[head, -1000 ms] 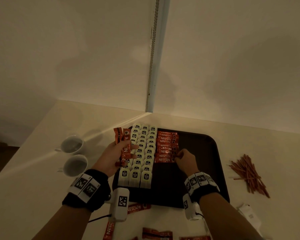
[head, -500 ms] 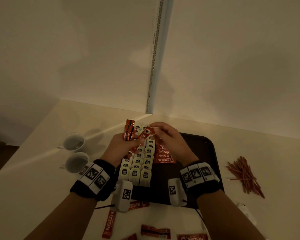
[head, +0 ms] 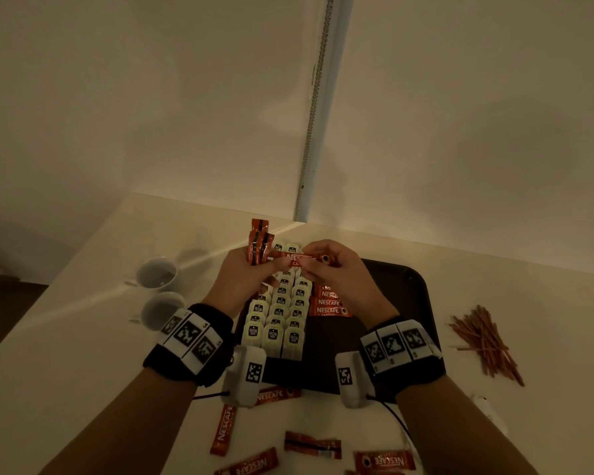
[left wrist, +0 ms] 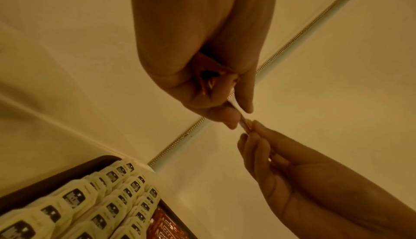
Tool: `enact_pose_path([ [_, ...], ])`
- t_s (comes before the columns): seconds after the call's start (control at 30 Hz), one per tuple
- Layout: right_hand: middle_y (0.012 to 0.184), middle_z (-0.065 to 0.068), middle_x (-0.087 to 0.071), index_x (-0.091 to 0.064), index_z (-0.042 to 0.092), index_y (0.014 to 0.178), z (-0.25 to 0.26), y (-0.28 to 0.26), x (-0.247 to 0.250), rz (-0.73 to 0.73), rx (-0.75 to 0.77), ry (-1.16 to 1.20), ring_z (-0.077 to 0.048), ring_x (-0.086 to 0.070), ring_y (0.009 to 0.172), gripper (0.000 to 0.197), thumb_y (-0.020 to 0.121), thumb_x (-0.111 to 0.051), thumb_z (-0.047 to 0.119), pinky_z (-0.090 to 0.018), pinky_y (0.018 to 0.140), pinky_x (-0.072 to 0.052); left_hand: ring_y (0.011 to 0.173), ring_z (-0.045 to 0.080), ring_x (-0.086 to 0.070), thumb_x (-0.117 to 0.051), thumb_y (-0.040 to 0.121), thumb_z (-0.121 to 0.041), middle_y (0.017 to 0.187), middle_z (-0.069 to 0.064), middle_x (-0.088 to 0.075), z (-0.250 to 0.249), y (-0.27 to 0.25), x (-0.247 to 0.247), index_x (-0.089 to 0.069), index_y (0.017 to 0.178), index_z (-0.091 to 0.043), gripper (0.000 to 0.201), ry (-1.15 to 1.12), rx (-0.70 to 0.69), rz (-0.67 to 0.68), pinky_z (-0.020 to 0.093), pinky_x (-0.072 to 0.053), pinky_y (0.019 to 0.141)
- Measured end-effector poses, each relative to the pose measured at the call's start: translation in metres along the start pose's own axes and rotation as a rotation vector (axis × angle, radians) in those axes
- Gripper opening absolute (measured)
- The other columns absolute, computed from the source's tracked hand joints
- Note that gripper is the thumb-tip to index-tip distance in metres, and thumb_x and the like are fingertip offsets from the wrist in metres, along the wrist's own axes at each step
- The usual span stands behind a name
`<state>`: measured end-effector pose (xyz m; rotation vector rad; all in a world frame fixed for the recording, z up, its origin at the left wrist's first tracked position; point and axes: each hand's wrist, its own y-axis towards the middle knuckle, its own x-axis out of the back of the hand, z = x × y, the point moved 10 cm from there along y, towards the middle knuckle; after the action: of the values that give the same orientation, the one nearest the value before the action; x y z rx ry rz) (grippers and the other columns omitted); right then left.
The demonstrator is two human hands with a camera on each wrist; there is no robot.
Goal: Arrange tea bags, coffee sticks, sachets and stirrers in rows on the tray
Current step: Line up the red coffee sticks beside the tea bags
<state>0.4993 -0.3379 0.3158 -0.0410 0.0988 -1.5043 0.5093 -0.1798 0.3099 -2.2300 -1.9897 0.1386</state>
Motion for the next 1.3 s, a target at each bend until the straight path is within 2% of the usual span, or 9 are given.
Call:
enact_pose_path([
  [0.1,0.103,-0.008,-0.063,-0.066,0.009,0.097,-0.003,-0.001,-0.005,0.022,-0.020,0.035,-0.012,-0.067,0.078,0.015,0.084,-0.064,0.002,-0.021,0.072,-0.055,0.049,0.010,-0.059,-0.074,0.080,-0.018,0.076,0.006,-0.072,-0.002,-0.001,-0.003,-0.070,0.092,-0.009,0.016,0.034,-0.022,-0.004,0.019,-0.039,0.043],
  [0.23,0.084,-0.004,-0.067,-0.068,0.008,0.094,-0.016,-0.003,0.007,-0.050,-0.106,0.112,-0.008,-0.063,0.068,0.011,0.084,-0.063,0.005,-0.016,0.064,-0.052,0.047,0.008,-0.059,-0.073,0.081,-0.019,0.076,0.005,-0.073,-0.002,-0.002,0.003,-0.069,0.090,-0.010,0.013,0.068,-0.037,-0.057,0.017,-0.039,0.041],
  [0.4,0.108,-0.010,-0.066,-0.066,0.006,0.108,-0.027,-0.005,0.008,0.022,-0.185,0.139,-0.019,-0.068,0.094,0.022,0.093,-0.050,0.003,-0.024,0.083,-0.055,0.041,0.007,-0.056,-0.072,0.083,-0.020,0.063,-0.001,-0.069,0.002,-0.004,0.009,-0.069,0.083,-0.012,0.008,0.023,-0.041,-0.128,0.016,-0.038,0.040],
  [0.47,0.112,-0.013,-0.063,-0.064,0.006,0.111,-0.024,-0.005,0.010,0.049,-0.175,0.048,-0.018,-0.068,0.095,0.023,0.093,-0.051,0.002,-0.025,0.083,-0.055,0.039,0.006,-0.055,-0.071,0.084,-0.019,0.062,-0.001,-0.069,0.005,-0.003,0.007,-0.068,0.082,-0.013,0.007,0.014,-0.034,-0.120,0.016,-0.037,0.038],
  [0.57,0.104,-0.007,-0.069,-0.068,0.015,0.100,-0.015,-0.002,0.027,0.017,-0.120,-0.206,-0.019,-0.068,0.090,0.016,0.089,-0.059,0.007,-0.031,0.080,-0.056,0.043,0.009,-0.059,-0.066,0.088,-0.023,0.065,0.000,-0.070,0.013,-0.002,0.005,-0.066,0.082,-0.016,0.009,-0.022,0.002,-0.100,0.016,-0.038,0.039],
  [0.67,0.101,-0.001,-0.069,-0.066,0.023,0.091,-0.022,0.003,0.059,-0.068,-0.132,-0.344,-0.020,-0.066,0.093,0.013,0.087,-0.062,0.010,-0.038,0.084,-0.055,0.046,0.010,-0.062,-0.062,0.090,-0.032,0.048,-0.002,-0.057,0.022,-0.002,0.014,-0.064,0.087,-0.013,0.019,-0.004,0.065,-0.135,0.017,-0.041,0.042],
  [0.87,0.108,0.002,-0.062,-0.064,0.017,0.100,-0.079,0.000,0.108,-0.090,-0.228,-0.776,-0.008,-0.055,0.098,0.016,0.089,-0.057,0.008,-0.029,0.094,-0.046,0.034,0.008,-0.035,-0.064,0.087,-0.038,0.040,-0.007,-0.041,0.040,0.004,0.027,-0.058,0.086,-0.009,0.029,-0.020,0.166,-0.149,0.021,-0.032,0.040],
  [1.07,0.118,-0.001,-0.060,-0.064,0.020,0.099,-0.144,-0.017,0.120,-0.095,-0.398,-0.810,-0.014,-0.054,0.112,0.018,0.086,-0.063,0.008,-0.029,0.099,-0.041,0.039,0.012,-0.034,-0.049,0.094,-0.042,0.047,-0.002,-0.041,0.054,0.005,0.023,-0.058,0.084,-0.014,0.031,-0.098,0.279,-0.087,0.020,-0.028,0.043],
  [1.3,0.119,-0.002,-0.060,-0.065,0.015,0.103,-0.157,-0.013,0.125,-0.265,-0.430,-0.756,-0.015,-0.054,0.113,0.018,0.088,-0.060,0.008,-0.023,0.091,-0.040,0.040,0.013,-0.034,-0.049,0.095,-0.039,0.047,-0.002,-0.041,0.062,0.006,0.024,-0.059,0.084,-0.012,0.030,-0.093,0.311,-0.104,0.020,-0.027,0.044],
])
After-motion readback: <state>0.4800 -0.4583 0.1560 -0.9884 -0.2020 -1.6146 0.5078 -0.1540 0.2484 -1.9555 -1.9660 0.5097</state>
